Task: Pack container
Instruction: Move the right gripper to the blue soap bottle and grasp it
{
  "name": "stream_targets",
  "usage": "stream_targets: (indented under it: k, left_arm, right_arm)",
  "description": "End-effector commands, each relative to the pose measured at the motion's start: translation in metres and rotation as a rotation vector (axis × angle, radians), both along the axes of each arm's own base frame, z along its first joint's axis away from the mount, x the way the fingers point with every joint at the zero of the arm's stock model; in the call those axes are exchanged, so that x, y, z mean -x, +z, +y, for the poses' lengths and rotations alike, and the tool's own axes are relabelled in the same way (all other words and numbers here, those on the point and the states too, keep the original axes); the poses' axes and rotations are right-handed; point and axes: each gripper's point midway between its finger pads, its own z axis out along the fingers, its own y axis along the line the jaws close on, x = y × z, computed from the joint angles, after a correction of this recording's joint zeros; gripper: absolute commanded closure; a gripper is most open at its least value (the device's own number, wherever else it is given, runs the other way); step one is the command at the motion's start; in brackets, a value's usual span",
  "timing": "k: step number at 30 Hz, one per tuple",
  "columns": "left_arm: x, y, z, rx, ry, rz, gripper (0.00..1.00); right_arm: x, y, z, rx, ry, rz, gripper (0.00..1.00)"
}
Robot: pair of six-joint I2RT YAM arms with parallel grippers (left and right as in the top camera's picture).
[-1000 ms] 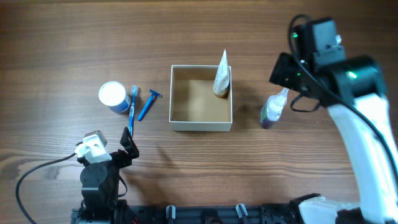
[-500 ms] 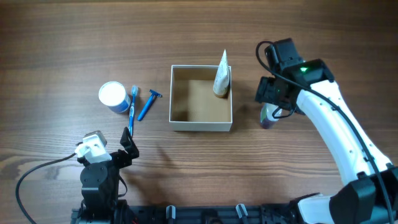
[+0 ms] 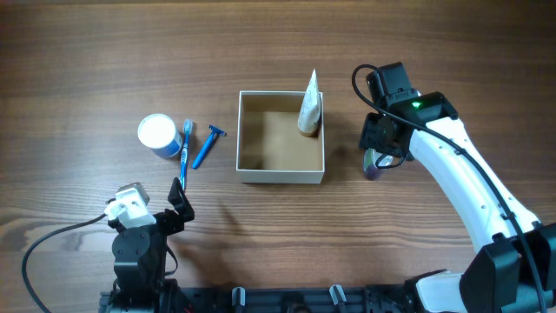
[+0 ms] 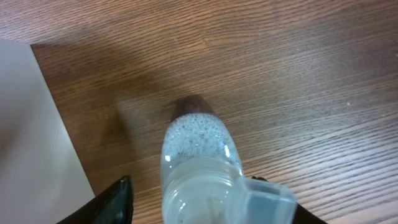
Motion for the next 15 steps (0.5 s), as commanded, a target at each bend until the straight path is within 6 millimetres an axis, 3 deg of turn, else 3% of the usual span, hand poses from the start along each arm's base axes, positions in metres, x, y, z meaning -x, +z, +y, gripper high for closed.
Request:
stream_targets:
  k: [1, 15]
  left_arm:
    - [-0.0001, 0.0006, -0.0002, 0.003, -0.001, -0.006, 0.00]
    - [-0.0001, 0.0006, -0.0002, 0.003, -0.001, -0.006, 0.00]
  right_arm:
    - [0.0029, -0.0054, 0.0024, -0.009, 0.007, 0.026, 0.43]
    - [0.0110, -0.0138, -0.0008, 0.001, -0.005, 0.054, 0.45]
